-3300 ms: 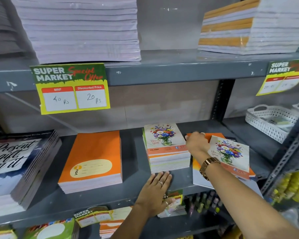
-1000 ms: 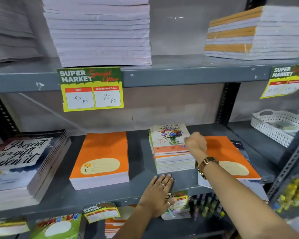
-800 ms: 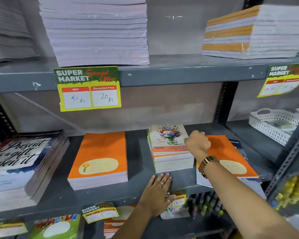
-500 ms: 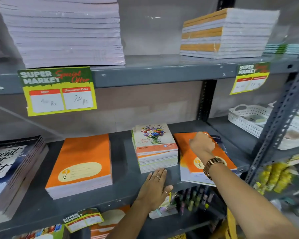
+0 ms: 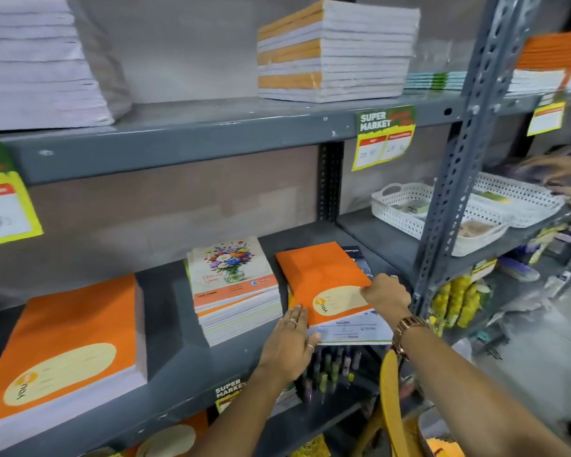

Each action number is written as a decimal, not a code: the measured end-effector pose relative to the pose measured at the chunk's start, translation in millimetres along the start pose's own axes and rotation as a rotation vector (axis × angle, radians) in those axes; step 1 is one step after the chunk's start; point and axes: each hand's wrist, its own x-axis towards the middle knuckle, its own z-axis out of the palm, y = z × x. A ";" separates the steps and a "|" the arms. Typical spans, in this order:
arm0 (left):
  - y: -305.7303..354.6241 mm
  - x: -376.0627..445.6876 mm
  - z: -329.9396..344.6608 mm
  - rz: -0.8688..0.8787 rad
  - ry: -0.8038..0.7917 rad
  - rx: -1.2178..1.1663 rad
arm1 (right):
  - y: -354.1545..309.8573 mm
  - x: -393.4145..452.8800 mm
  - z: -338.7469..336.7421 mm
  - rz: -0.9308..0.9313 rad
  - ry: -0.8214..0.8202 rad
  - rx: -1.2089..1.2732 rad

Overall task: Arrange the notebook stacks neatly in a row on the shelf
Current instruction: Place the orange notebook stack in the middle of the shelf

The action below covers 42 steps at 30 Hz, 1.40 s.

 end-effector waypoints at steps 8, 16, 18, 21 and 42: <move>22.7 18.7 3.5 -0.219 -0.004 -0.158 | 4.7 12.1 -0.2 0.024 -0.112 0.024; 46.3 38.3 -4.4 -0.411 0.173 -0.582 | 0.3 19.5 -1.5 0.036 -0.136 -0.056; 51.9 42.2 -12.6 -0.502 0.220 -0.744 | -0.9 20.8 0.2 0.049 -0.130 -0.067; 54.6 47.6 -20.8 -0.689 0.309 -1.065 | -4.2 20.9 3.1 0.052 -0.095 -0.098; 43.0 25.8 -88.7 -0.540 0.282 -1.586 | -31.5 -6.1 -39.1 -0.080 0.053 0.347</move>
